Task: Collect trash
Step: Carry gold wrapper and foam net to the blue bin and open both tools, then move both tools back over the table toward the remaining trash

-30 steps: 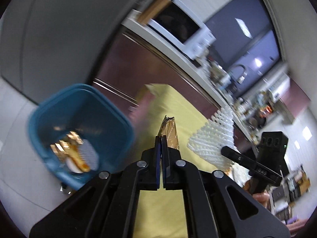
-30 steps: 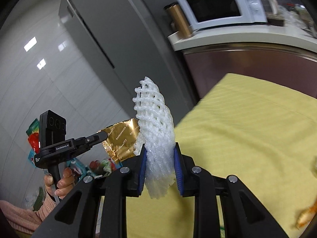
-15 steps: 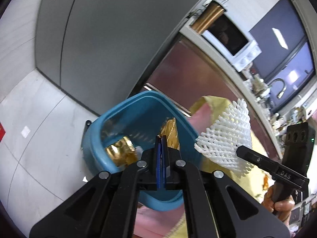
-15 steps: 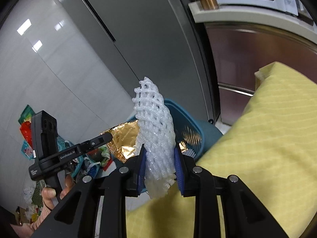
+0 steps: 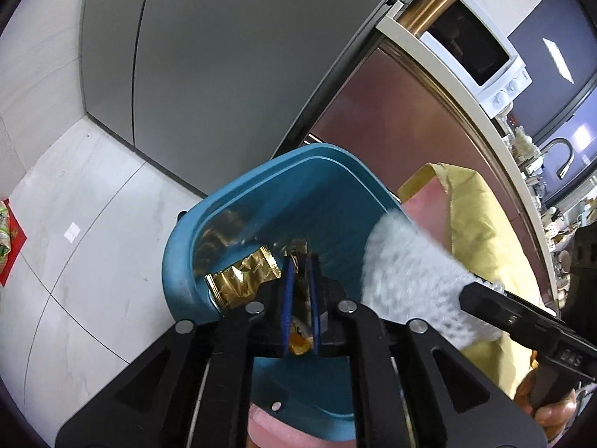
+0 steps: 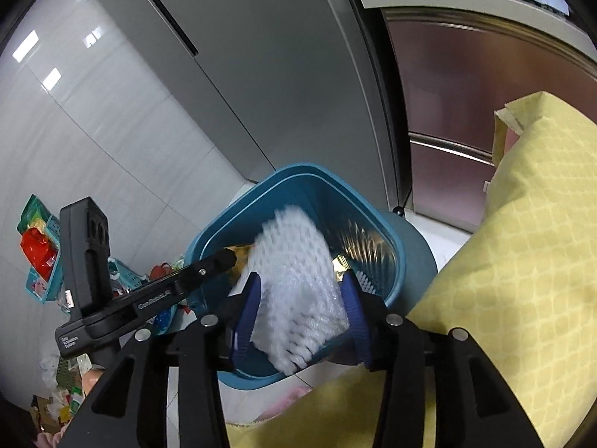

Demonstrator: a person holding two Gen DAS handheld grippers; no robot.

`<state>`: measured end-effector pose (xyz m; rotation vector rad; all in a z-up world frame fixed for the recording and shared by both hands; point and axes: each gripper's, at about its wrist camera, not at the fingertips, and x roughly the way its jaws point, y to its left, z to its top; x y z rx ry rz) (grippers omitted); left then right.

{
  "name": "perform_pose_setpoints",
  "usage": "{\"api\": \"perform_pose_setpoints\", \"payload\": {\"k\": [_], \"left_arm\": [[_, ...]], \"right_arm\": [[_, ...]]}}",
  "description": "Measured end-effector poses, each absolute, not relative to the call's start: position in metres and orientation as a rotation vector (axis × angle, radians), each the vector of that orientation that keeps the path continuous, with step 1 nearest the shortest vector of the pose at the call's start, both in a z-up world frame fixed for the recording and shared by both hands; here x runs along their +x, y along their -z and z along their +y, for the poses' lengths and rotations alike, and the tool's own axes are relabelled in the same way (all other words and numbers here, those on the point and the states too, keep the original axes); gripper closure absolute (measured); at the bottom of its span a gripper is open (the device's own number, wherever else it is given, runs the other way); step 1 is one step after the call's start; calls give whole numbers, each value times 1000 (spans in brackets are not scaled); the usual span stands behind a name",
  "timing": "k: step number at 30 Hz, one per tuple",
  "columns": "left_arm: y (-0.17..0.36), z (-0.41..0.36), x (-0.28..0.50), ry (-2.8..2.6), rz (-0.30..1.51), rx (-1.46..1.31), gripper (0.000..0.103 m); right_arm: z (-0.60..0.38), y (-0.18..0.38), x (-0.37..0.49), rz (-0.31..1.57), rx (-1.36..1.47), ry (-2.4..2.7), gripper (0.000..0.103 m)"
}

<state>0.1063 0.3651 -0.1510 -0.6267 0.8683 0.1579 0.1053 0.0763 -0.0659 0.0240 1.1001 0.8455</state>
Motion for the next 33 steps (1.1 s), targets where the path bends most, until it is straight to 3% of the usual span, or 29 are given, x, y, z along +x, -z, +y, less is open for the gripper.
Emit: {"api": "perform_pose_setpoints", "payload": {"k": [10, 19, 26, 33], "left_arm": [[130, 354, 101, -168, 814, -575, 74], [91, 313, 89, -16, 748, -514, 69], [62, 214, 79, 284, 735, -386, 62], [73, 99, 76, 610, 834, -334, 54]], "right_arm": [[50, 46, 91, 1036, 58, -856, 59], [-7, 2, 64, 905, 43, -878, 58], [-89, -22, 52, 809, 92, -825, 56], [-189, -18, 47, 784, 171, -599, 55]]}}
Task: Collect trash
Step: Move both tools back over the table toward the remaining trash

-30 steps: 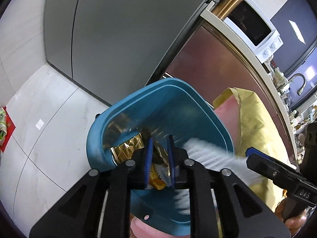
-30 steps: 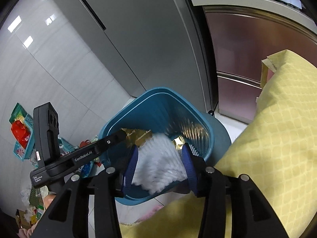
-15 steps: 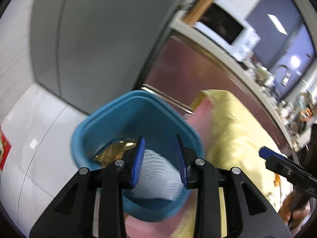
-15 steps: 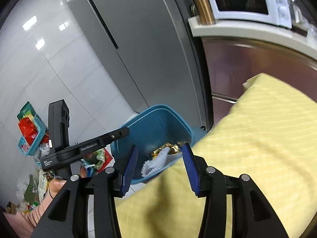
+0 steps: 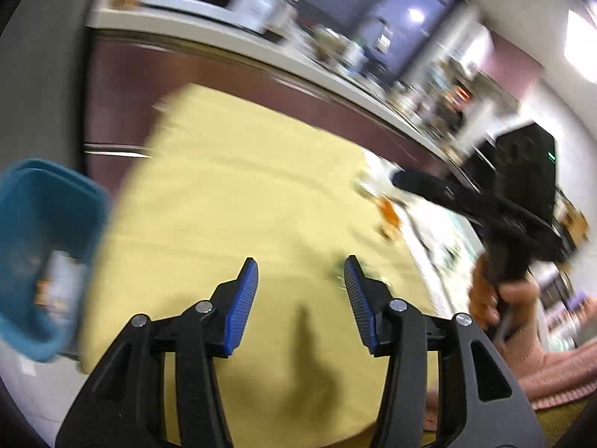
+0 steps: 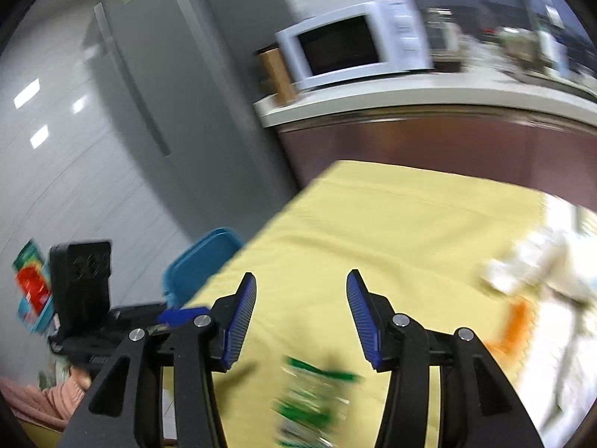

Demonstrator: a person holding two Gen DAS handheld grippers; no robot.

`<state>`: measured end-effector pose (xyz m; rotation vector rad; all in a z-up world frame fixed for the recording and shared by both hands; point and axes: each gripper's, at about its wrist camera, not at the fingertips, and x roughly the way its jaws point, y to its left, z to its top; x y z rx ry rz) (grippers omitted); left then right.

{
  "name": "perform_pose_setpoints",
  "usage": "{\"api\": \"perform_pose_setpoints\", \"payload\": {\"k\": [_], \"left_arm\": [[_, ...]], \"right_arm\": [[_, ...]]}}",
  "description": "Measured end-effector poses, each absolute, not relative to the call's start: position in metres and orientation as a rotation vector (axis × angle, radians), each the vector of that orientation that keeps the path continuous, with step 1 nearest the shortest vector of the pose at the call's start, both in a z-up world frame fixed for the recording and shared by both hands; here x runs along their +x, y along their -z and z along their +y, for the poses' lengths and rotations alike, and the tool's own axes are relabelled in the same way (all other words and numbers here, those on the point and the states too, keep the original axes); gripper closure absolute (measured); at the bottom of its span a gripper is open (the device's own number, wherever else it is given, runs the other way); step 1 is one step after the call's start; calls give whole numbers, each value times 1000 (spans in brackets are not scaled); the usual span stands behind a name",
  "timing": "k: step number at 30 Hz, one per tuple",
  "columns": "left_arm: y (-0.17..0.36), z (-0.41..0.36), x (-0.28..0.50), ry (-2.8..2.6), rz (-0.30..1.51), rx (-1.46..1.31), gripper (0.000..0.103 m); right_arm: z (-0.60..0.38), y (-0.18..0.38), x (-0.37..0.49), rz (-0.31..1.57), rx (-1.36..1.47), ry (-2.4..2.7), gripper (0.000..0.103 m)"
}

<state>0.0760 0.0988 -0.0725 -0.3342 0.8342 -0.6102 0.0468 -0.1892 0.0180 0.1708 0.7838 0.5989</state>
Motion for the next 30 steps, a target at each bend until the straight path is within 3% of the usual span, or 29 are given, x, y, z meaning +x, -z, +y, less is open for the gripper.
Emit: {"api": "perform_pose_setpoints", "payload": {"k": [10, 20, 27, 30], "left_arm": [[105, 26, 78, 730, 991, -316, 43], [104, 10, 81, 744, 1012, -304, 44], [106, 6, 85, 720, 1029, -283, 65], [108, 7, 83, 729, 1045, -285, 76]], "right_arm": [[-296, 26, 48, 844, 316, -320, 55], [-299, 62, 61, 911, 339, -273, 55], [-301, 63, 58, 903, 334, -257, 60], [-301, 62, 60, 902, 344, -251, 69]]}}
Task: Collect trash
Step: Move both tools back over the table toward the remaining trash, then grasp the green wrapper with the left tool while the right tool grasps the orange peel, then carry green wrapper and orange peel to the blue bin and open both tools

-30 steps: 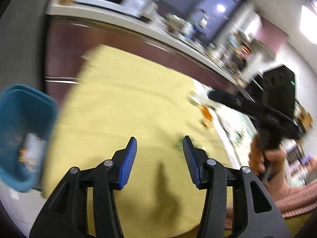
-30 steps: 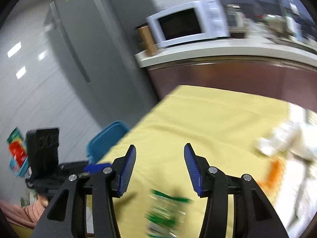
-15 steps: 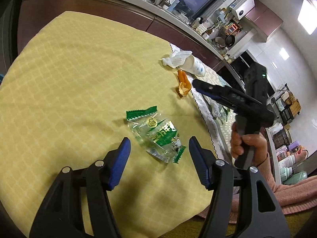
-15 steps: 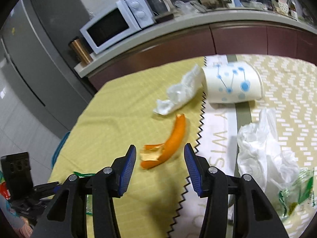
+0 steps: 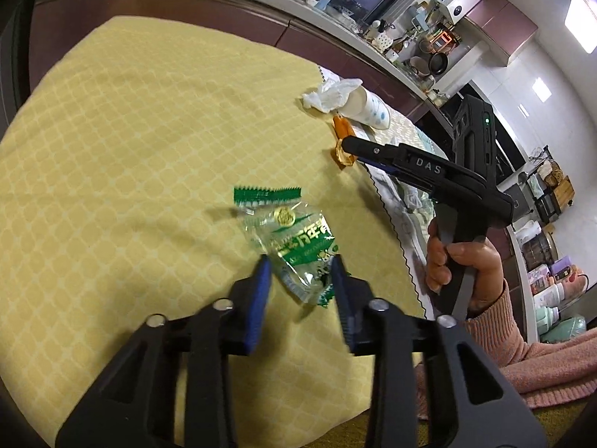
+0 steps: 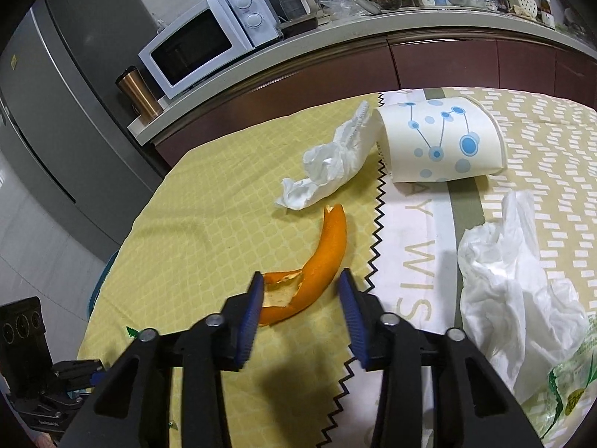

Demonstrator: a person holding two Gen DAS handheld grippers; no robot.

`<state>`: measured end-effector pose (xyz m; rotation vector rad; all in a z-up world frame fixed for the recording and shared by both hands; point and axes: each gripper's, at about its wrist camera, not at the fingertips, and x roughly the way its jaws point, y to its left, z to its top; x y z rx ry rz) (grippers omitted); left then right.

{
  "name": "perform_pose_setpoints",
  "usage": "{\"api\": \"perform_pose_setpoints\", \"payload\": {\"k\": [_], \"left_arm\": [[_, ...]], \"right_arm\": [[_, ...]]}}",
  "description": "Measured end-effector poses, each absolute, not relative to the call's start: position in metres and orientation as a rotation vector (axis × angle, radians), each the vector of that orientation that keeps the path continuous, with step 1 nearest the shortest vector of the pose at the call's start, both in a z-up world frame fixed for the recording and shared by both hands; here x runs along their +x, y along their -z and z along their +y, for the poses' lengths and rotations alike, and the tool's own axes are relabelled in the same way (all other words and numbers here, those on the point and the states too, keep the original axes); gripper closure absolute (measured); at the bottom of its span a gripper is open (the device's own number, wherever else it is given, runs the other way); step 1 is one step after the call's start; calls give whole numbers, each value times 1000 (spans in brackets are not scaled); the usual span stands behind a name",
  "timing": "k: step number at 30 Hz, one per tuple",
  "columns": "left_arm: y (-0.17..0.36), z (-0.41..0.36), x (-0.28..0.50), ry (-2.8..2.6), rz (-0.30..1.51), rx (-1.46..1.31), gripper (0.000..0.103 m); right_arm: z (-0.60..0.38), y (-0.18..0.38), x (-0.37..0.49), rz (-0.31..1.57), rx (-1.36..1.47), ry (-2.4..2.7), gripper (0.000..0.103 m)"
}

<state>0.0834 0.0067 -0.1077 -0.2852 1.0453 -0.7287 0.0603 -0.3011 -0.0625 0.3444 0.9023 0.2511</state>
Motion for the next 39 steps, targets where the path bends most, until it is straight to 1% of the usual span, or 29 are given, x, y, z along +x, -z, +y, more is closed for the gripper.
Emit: {"api": "perform_pose_setpoints", "payload": {"k": [2, 3, 4, 5, 7, 11, 14, 17, 23, 39], "left_arm": [[109, 8, 82, 725, 1046, -283, 79], [109, 9, 82, 727, 1047, -284, 82], [109, 9, 82, 729, 1048, -286, 86], [109, 10, 82, 732, 1051, -287, 88], [111, 11, 81, 737, 1055, -292, 93], [110, 11, 80, 737, 1046, -293, 95], [105, 11, 80, 736, 1029, -285, 96], [100, 15, 80, 733, 1010, -284, 102], [92, 31, 82, 700, 978, -300, 102], [73, 72, 79, 625, 904, -334, 102]], "right_arm": [[-304, 63, 61, 900, 369, -252, 74], [-307, 63, 60, 898, 379, -252, 76], [-309, 63, 60, 895, 395, -253, 81], [-311, 63, 60, 895, 404, -255, 82], [-314, 64, 59, 893, 424, -262, 83], [-316, 63, 55, 884, 465, -299, 86], [-313, 59, 51, 875, 466, -328, 87], [-307, 53, 47, 858, 462, -367, 87], [-293, 41, 45, 841, 443, -436, 87], [-259, 33, 46, 857, 410, -571, 87]]}}
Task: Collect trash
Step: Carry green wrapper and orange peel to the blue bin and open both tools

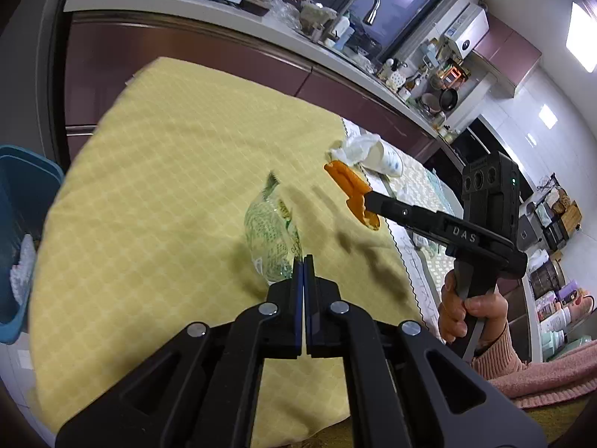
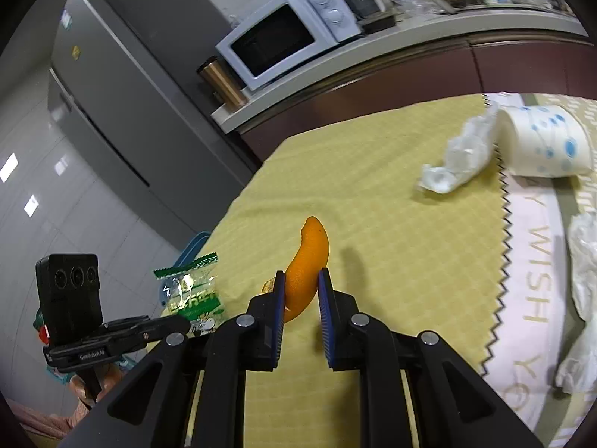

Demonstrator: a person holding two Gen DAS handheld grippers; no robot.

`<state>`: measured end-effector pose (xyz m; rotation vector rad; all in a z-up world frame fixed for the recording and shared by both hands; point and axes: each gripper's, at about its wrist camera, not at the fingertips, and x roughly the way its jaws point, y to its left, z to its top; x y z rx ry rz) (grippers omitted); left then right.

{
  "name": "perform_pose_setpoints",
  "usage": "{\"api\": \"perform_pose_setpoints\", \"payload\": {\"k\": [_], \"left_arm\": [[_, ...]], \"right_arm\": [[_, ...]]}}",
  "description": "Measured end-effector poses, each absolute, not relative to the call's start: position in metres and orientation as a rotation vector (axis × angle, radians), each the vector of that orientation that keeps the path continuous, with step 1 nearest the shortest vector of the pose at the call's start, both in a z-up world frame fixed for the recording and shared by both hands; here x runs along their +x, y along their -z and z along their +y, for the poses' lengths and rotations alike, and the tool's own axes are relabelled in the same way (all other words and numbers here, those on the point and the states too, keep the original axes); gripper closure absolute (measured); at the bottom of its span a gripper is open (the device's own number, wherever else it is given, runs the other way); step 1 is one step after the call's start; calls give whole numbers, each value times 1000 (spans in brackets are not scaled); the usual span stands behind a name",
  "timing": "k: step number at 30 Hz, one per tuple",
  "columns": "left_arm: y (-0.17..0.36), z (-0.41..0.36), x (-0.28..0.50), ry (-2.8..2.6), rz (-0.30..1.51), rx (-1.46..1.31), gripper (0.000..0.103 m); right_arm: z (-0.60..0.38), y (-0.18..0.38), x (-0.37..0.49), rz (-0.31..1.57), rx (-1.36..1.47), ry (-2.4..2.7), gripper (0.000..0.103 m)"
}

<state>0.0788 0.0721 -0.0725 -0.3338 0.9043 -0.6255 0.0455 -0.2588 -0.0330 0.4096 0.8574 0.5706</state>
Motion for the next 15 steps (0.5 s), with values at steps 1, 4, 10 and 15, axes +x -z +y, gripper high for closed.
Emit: {"api": "perform_pose_setpoints", "payload": {"k": [1, 4, 10, 15], "left_arm": [[70, 77, 78, 619, 897, -338, 102], [66, 84, 75, 605, 880, -342, 102], [57, 111, 67, 562, 841, -362, 102], [49, 139, 58, 505, 807, -385, 102]], "right_arm": [[-255, 32, 45, 856, 406, -579, 87], [-243, 27, 46, 855, 398, -610, 87], [-216, 18, 51, 855, 362, -672, 87], [-182, 8, 58, 858, 317, -748, 87]]}}
